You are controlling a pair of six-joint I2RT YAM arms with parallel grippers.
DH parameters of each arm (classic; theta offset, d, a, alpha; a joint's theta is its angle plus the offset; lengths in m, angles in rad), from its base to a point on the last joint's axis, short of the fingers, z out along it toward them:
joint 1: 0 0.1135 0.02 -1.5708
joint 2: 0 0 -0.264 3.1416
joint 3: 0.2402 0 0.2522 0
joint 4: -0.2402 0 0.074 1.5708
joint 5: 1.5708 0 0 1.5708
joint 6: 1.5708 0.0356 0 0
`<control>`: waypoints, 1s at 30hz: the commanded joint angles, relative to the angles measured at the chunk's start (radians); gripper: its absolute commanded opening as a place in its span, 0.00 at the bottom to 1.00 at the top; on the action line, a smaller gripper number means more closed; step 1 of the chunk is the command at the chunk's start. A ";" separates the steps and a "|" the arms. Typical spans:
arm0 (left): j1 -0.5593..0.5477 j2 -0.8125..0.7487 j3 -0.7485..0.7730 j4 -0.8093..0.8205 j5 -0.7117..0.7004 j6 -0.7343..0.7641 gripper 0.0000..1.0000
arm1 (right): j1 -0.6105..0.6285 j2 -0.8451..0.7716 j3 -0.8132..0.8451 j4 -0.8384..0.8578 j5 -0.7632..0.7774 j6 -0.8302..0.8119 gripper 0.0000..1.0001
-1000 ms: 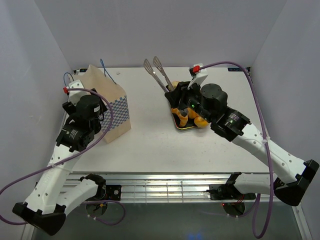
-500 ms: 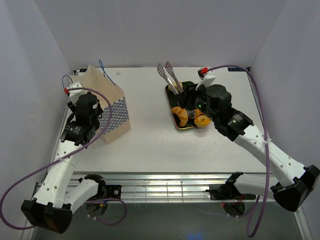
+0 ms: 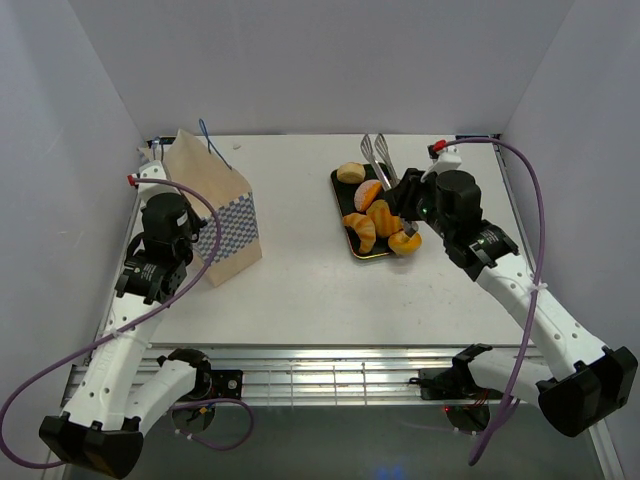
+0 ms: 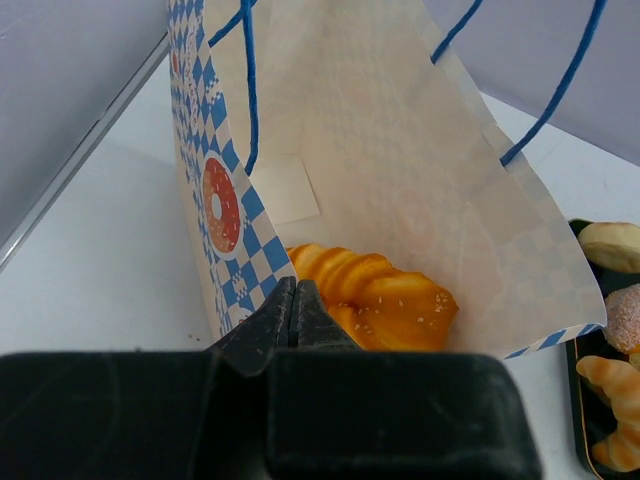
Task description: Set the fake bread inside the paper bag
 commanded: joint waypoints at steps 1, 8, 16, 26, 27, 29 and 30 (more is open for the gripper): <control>0.002 -0.012 -0.012 0.019 0.059 -0.008 0.00 | -0.042 -0.021 -0.030 0.003 -0.016 0.003 0.44; 0.004 -0.028 -0.007 0.014 0.142 -0.051 0.00 | -0.103 0.015 -0.069 -0.023 0.022 0.008 0.41; 0.002 -0.062 0.017 -0.024 0.211 -0.097 0.00 | -0.128 0.101 -0.056 -0.032 0.059 -0.003 0.42; 0.004 -0.108 -0.007 -0.044 0.313 -0.103 0.00 | -0.152 0.177 -0.046 -0.033 0.102 -0.013 0.44; 0.004 -0.111 -0.009 -0.045 0.314 -0.099 0.00 | -0.154 0.182 -0.046 -0.033 0.099 -0.015 0.45; 0.004 -0.117 -0.010 -0.052 0.328 -0.093 0.00 | -0.154 0.194 -0.046 -0.036 0.094 -0.015 0.45; 0.004 -0.121 -0.009 -0.053 0.333 -0.091 0.00 | -0.154 0.199 -0.047 -0.044 0.096 -0.017 0.46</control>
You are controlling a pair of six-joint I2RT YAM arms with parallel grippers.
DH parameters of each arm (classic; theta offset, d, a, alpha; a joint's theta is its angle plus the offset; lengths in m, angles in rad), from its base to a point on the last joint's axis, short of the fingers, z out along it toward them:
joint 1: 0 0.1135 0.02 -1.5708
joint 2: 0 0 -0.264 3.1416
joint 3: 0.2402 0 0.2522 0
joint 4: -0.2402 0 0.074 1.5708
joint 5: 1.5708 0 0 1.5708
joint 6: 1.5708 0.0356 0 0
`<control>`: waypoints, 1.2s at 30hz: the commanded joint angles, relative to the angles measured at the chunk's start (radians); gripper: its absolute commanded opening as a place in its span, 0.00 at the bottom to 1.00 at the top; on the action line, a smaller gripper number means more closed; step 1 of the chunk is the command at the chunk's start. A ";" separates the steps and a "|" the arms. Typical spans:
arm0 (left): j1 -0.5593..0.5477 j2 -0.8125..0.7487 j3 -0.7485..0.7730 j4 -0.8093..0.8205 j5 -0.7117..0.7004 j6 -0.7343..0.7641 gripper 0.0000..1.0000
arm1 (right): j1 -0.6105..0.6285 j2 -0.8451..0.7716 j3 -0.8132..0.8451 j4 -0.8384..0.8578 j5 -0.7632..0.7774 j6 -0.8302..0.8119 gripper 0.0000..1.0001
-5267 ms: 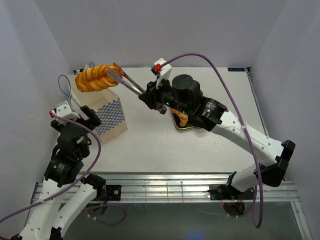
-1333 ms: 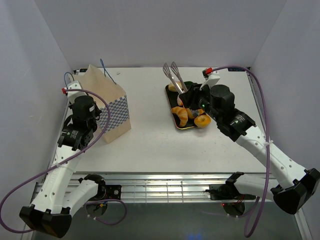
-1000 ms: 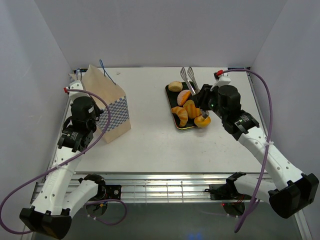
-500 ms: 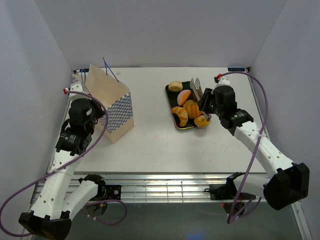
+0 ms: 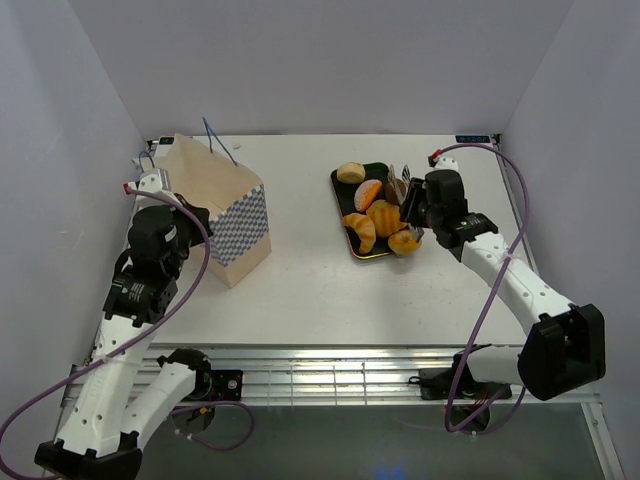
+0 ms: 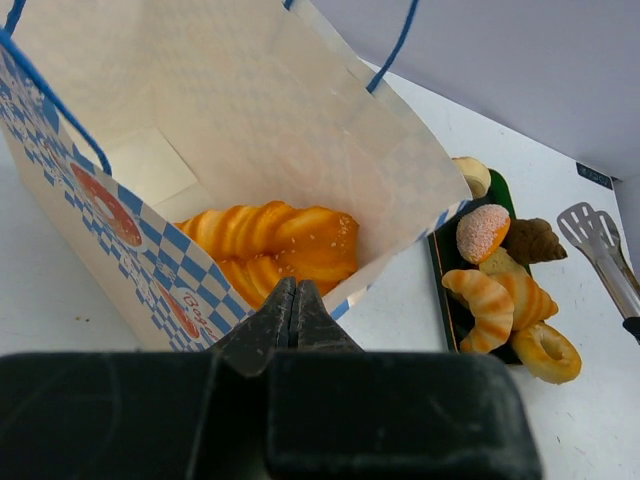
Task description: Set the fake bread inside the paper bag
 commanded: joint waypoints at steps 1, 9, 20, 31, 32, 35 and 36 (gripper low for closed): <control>0.002 -0.018 -0.005 -0.011 0.052 0.008 0.00 | -0.004 0.015 0.019 0.007 0.024 -0.013 0.46; 0.004 -0.040 0.020 -0.041 0.071 0.003 0.00 | -0.004 0.052 0.003 -0.003 0.045 -0.010 0.50; 0.004 -0.055 0.052 -0.072 0.038 0.013 0.28 | -0.006 0.124 0.025 -0.004 0.043 -0.002 0.48; 0.004 -0.078 0.081 -0.091 -0.014 0.013 0.55 | -0.007 0.081 0.040 -0.013 0.043 -0.010 0.14; 0.004 -0.080 0.081 -0.091 -0.023 0.013 0.57 | -0.007 0.065 0.045 -0.019 0.040 -0.012 0.13; 0.004 -0.069 0.089 -0.113 -0.052 0.011 0.59 | -0.007 0.035 0.064 -0.041 0.028 -0.012 0.08; 0.004 -0.061 0.093 -0.124 -0.060 0.005 0.59 | -0.007 0.025 0.069 -0.046 0.025 -0.012 0.08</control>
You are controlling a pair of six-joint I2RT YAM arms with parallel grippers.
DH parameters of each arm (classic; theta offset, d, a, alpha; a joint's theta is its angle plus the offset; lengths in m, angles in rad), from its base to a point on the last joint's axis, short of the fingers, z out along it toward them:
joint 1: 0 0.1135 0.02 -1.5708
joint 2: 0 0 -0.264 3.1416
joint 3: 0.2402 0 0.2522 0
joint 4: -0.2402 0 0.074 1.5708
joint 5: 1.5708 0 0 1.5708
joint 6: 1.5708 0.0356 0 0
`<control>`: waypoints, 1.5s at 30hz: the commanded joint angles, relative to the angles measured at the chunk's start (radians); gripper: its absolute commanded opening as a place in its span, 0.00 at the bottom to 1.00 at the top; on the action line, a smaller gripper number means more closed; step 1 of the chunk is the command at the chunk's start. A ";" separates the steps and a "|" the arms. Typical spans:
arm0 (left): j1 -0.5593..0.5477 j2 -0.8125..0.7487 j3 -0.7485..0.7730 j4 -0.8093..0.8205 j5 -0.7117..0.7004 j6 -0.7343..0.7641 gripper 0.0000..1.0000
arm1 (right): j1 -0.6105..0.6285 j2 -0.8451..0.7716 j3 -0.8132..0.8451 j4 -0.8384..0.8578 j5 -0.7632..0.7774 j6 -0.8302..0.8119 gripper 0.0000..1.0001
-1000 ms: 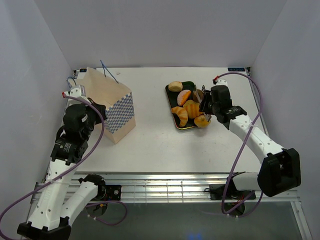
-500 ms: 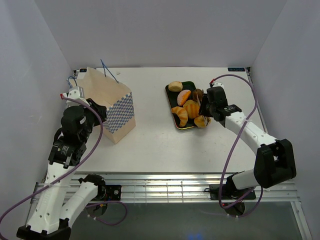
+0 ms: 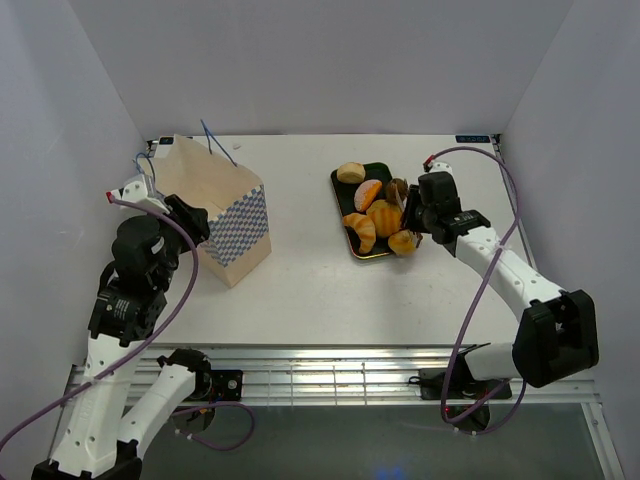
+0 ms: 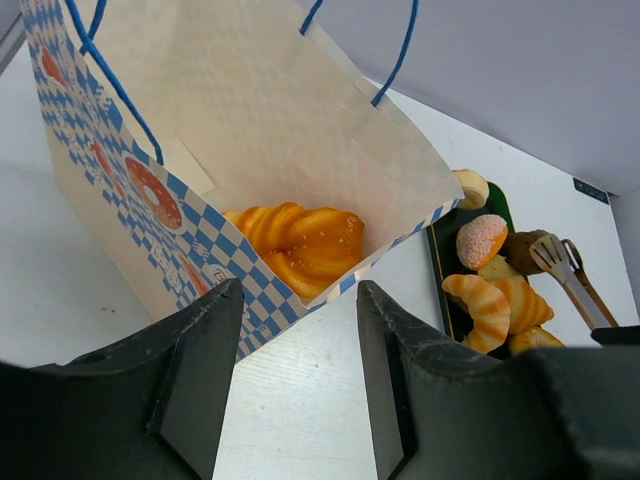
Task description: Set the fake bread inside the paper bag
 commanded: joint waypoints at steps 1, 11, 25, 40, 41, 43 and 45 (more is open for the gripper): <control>0.002 0.026 0.047 -0.052 -0.059 -0.004 0.60 | -0.006 -0.071 0.072 0.001 0.000 -0.011 0.08; 0.004 0.086 0.052 -0.067 -0.106 -0.018 0.66 | -0.005 -0.177 0.167 -0.028 -0.113 -0.045 0.08; 0.004 0.124 -0.009 -0.009 -0.119 0.000 0.61 | 0.073 -0.240 0.270 0.028 -0.296 -0.134 0.08; 0.004 0.165 0.004 -0.007 -0.030 0.020 0.00 | 0.363 -0.177 0.399 0.134 -0.402 -0.266 0.08; 0.004 0.165 0.006 -0.009 -0.025 0.020 0.00 | 0.374 -0.172 0.400 0.148 -0.411 -0.270 0.08; 0.004 0.162 0.012 -0.018 -0.017 0.017 0.00 | 0.405 -0.154 0.408 0.151 -0.426 -0.281 0.08; 0.004 0.158 0.015 -0.024 -0.014 0.013 0.00 | 0.428 -0.137 0.425 0.147 -0.429 -0.295 0.08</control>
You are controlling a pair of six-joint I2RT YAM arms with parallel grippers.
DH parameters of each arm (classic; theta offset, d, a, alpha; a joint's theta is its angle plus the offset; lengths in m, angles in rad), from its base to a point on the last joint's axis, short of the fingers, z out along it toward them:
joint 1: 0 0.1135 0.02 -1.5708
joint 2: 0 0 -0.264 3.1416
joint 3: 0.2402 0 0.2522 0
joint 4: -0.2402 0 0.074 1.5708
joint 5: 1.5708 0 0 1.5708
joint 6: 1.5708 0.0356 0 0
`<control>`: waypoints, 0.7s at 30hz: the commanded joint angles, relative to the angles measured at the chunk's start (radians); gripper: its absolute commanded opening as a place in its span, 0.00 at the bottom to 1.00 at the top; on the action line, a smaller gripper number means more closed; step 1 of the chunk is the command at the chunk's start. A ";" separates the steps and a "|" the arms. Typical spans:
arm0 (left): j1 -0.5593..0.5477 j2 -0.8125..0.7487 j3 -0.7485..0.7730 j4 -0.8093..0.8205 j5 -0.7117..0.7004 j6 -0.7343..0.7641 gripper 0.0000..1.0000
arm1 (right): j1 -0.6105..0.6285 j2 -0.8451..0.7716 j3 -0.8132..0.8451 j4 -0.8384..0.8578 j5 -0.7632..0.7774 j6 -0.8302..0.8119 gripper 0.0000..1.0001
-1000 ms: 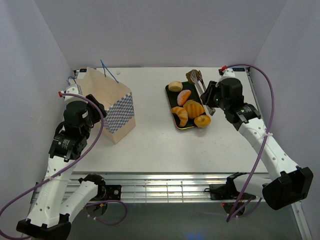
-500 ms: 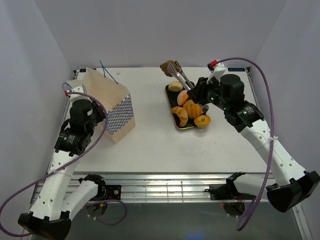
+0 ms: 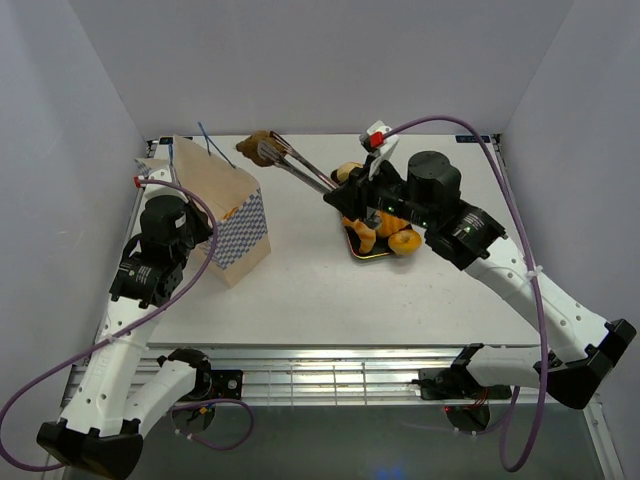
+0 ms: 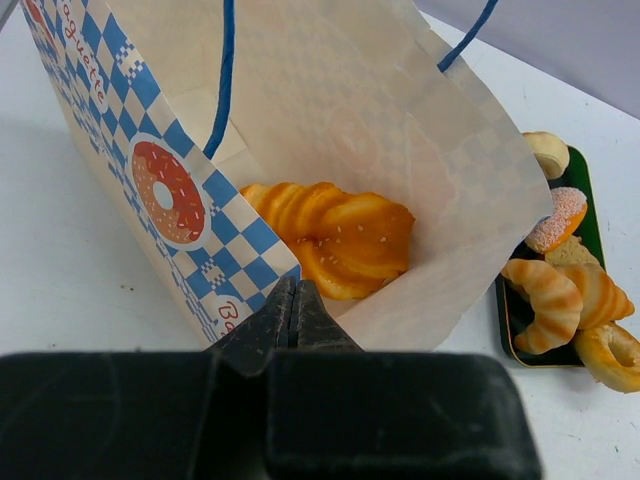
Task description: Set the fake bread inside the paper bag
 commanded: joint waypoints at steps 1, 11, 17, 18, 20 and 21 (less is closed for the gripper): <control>0.004 -0.011 0.038 -0.038 0.032 0.000 0.00 | 0.056 0.035 0.066 0.080 -0.040 -0.046 0.08; 0.004 -0.053 0.084 -0.094 0.077 -0.027 0.00 | 0.150 0.141 0.102 0.084 -0.041 -0.081 0.08; 0.002 -0.077 0.097 -0.123 0.125 -0.039 0.00 | 0.173 0.222 0.159 0.072 -0.026 -0.086 0.20; 0.004 -0.079 0.100 -0.127 0.125 -0.039 0.00 | 0.175 0.231 0.167 0.066 -0.015 -0.086 0.27; 0.004 -0.087 0.106 -0.143 0.122 -0.039 0.00 | 0.175 0.244 0.175 0.058 0.017 -0.084 0.37; 0.004 -0.090 0.104 -0.146 0.119 -0.039 0.00 | 0.175 0.245 0.175 0.058 0.025 -0.083 0.45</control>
